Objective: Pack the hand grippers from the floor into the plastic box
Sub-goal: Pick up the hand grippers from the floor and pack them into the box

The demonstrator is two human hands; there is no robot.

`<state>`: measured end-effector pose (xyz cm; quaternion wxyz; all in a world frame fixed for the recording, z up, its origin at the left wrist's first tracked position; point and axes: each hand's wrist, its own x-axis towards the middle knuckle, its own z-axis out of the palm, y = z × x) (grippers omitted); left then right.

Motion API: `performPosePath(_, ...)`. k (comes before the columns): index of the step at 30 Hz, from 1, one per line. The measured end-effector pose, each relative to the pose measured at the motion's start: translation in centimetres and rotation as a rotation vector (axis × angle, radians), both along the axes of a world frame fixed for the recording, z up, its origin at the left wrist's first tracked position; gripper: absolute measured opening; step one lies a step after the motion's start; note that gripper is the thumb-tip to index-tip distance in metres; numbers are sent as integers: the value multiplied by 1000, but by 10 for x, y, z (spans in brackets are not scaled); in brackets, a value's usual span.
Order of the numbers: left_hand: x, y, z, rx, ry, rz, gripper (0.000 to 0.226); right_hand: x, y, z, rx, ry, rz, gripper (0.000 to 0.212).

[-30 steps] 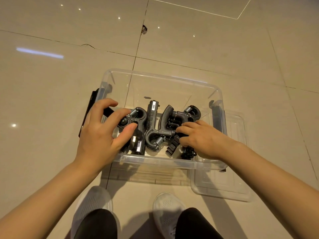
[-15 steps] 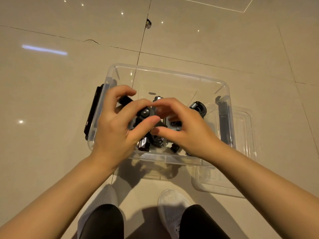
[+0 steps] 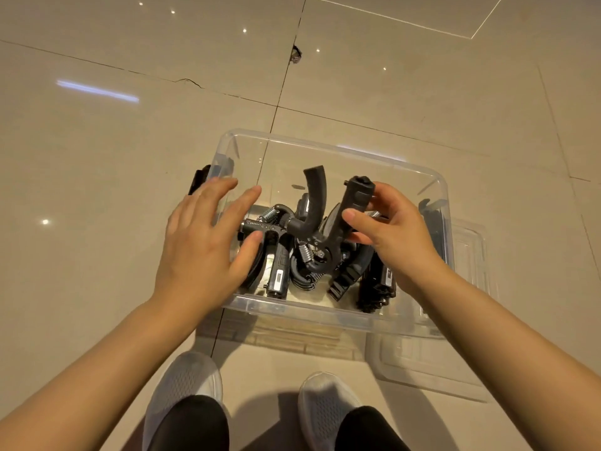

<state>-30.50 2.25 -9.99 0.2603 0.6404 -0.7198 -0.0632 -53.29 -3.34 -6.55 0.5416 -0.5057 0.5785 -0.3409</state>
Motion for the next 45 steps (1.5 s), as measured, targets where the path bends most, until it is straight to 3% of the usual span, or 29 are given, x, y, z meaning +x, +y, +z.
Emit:
performPosePath(14,0,2,1,-5,24,58,35,-7,-16,18,29,96,114,22)
performPosePath(18,0,2,1,-4,46,68,34,2,-23,17,-17,247,90,33)
performPosePath(22,0,3,2,-3,40,74,33,36,-37,1,-37,547,135,49)
performPosePath(27,0,3,3,5,49,76,34,73,-50,-26,-55,676,223,57)
performPosePath(29,0,3,2,-2,57,75,33,72,-47,-34,-70,673,309,64)
performPosePath(34,1,3,3,-13,70,75,34,43,-41,-44,-226,915,758,68)
performPosePath(45,0,3,4,4,51,75,32,59,-62,-44,-397,1220,1100,78)
